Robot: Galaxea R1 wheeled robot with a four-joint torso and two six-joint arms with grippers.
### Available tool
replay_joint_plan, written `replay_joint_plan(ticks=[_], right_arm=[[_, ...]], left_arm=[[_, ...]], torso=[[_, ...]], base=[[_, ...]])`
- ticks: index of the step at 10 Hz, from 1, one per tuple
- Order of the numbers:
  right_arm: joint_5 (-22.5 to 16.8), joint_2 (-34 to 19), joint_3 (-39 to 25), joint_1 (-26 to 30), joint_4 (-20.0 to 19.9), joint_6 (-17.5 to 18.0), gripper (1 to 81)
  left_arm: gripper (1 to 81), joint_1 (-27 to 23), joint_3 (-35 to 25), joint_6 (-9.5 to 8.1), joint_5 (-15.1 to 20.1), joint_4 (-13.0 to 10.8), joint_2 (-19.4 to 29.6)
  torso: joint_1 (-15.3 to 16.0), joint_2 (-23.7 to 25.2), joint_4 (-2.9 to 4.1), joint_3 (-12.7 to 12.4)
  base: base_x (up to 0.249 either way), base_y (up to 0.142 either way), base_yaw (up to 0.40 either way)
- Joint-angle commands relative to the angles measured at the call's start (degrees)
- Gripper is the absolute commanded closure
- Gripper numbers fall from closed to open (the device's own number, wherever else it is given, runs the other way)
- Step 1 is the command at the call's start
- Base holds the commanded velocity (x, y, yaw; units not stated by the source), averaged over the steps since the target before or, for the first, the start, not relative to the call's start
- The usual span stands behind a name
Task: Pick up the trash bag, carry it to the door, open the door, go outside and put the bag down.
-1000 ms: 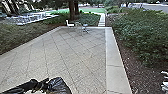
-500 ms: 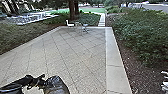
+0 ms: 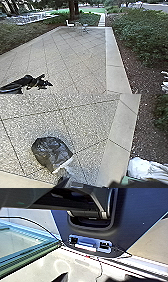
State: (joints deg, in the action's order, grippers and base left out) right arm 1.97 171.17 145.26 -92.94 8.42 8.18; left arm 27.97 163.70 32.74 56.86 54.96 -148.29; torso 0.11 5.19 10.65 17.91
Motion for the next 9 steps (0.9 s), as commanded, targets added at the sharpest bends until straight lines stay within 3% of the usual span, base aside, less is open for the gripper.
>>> replay_joint_plan(ticks=[1, 3, 6, 7, 9], right_arm=[[-3.21, 1.13, -0.87, 0.25, 0.01, 0.08, 1.0], [-3.21, 1.13, -0.87, 0.43, -0.07, 0.17, 1.0], [-3.21, 1.13, -0.78, 0.69, -0.07, 0.26, 1.0], [-3.21, 1.13, -0.78, 0.95, -0.07, 0.26, 1.0], [-3.21, 1.22, -0.69, 1.57, -0.07, 0.52, 1.0]], left_arm=[[1.0, 4.68, 1.54, 3.55, 1.43, -1.6, -2.98], [1.0, 12.57, 1.54, 6.8, -4.64, -2.83, -6.23], [1.0, 21.11, 1.54, 8.56, -6.76, -6.18, -9.05], [1.0, 24.45, 1.54, 8.56, -9.57, -8.2, -10.37], [1.0, 31.3, 1.46, 8.65, -15.43, -12.49, -13.86]], torso=[[0.0, 0.02, 0.0, -5.24], [0.05, -0.02, 0.02, -8.03], [-0.02, 0.0, 0.02, -13.65], [-0.02, 0.0, 0.02, -10.27], [-0.11, 0.06, 0.13, -12.98]], base=[[0.0, 0.0, 0.0], [0.0, 0.0, 0.0], [0.0, 0.0, 0.0], [0.0, 0.0, 0.0], [0.0, 0.0, 0.0]])
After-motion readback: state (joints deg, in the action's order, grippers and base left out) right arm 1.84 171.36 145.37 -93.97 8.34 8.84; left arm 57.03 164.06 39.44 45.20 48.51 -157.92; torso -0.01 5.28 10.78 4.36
